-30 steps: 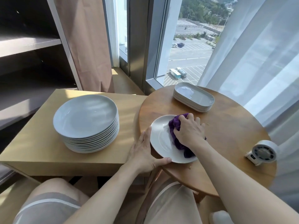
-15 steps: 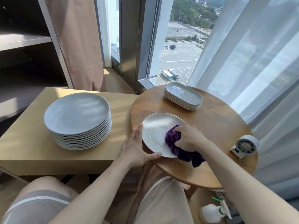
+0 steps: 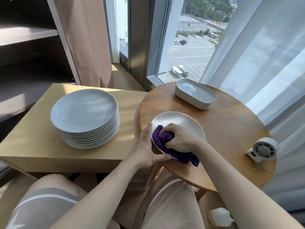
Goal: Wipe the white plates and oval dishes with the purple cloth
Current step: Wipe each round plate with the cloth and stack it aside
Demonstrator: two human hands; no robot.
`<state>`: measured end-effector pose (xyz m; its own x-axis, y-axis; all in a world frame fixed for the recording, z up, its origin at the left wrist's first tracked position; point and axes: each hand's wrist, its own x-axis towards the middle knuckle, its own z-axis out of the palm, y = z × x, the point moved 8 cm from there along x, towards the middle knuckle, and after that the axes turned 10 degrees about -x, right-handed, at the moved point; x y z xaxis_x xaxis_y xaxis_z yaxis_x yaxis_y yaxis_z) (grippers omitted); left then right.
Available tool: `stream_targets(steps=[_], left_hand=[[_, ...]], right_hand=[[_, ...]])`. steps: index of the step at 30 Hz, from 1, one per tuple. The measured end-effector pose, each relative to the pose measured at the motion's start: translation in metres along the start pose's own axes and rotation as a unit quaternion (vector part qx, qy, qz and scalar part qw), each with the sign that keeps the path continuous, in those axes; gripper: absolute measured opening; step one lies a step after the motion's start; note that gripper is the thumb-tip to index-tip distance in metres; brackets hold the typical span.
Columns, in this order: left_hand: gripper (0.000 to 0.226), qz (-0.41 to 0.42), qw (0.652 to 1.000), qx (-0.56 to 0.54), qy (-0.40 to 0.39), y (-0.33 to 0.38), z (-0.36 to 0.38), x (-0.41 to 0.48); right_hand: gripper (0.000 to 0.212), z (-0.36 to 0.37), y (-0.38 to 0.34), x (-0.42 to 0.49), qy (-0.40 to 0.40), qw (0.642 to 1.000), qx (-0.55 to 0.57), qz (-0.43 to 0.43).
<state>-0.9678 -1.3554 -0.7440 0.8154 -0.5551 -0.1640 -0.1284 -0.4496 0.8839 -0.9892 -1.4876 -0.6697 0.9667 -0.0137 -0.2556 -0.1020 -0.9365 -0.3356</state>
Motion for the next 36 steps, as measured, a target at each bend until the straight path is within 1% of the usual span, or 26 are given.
stream_targets(steps=[5,8,11,13,15,18,20,23,26,32,36], left_hand=[[0.150,0.014,1.000,-0.014,0.003,0.000,0.002,0.002],[0.148,0.019,1.000,-0.019,0.008,-0.001,0.002,0.001],[0.145,0.022,1.000,-0.016,0.008,-0.002,0.003,0.001],[0.145,0.020,1.000,0.001,0.004,-0.003,0.002,0.001],[0.146,0.012,1.000,0.013,-0.001,-0.004,0.002,0.001],[0.146,0.008,1.000,0.021,0.001,-0.002,0.001,0.000],[0.146,0.003,1.000,0.027,0.002,-0.001,0.000,-0.001],[0.146,-0.001,1.000,0.029,0.003,0.000,-0.001,-0.002],[0.145,0.002,0.999,0.031,0.005,0.002,-0.002,-0.003],[0.140,0.011,0.999,0.029,0.009,0.003,-0.002,-0.003],[0.142,0.008,1.000,0.010,0.013,0.002,0.001,-0.004]], right_hand=[[0.032,0.002,-0.005,0.025,0.049,0.998,-0.017,0.033],[0.028,0.000,0.000,0.035,0.098,0.993,-0.031,0.058],[0.033,-0.006,0.008,0.040,0.165,0.979,-0.059,0.100],[0.038,-0.010,0.010,0.042,0.184,0.974,-0.076,0.113],[0.039,-0.013,0.015,0.041,0.187,0.969,-0.101,0.123],[0.034,-0.021,0.030,0.035,0.190,0.963,-0.126,0.142],[0.028,-0.024,0.041,0.030,0.177,0.964,-0.125,0.152],[0.025,-0.026,0.054,0.020,0.159,0.964,-0.149,0.153],[0.027,-0.026,0.062,0.012,0.146,0.963,-0.168,0.151],[0.033,-0.023,0.068,-0.008,0.107,0.966,-0.171,0.163],[0.037,-0.013,0.060,-0.021,0.084,0.974,-0.147,0.152]])
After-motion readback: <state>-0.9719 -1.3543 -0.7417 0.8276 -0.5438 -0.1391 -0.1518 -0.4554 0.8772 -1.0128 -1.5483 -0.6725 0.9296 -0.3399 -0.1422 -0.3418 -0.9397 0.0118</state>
